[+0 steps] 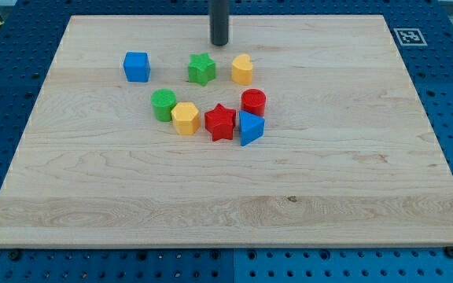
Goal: Slide the yellow heart to the top of the red circle
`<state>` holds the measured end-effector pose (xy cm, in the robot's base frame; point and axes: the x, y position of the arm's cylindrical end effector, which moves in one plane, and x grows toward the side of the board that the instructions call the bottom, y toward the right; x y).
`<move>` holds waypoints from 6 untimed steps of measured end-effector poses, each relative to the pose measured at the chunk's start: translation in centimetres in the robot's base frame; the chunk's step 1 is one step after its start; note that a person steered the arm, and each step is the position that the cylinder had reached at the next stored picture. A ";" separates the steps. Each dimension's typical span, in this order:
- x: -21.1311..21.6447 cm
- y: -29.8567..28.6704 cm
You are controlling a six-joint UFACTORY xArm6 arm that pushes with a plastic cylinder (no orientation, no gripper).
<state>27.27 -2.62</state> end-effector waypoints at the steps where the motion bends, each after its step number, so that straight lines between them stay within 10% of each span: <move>1: 2.5 1.1; 6: 5.4 6.6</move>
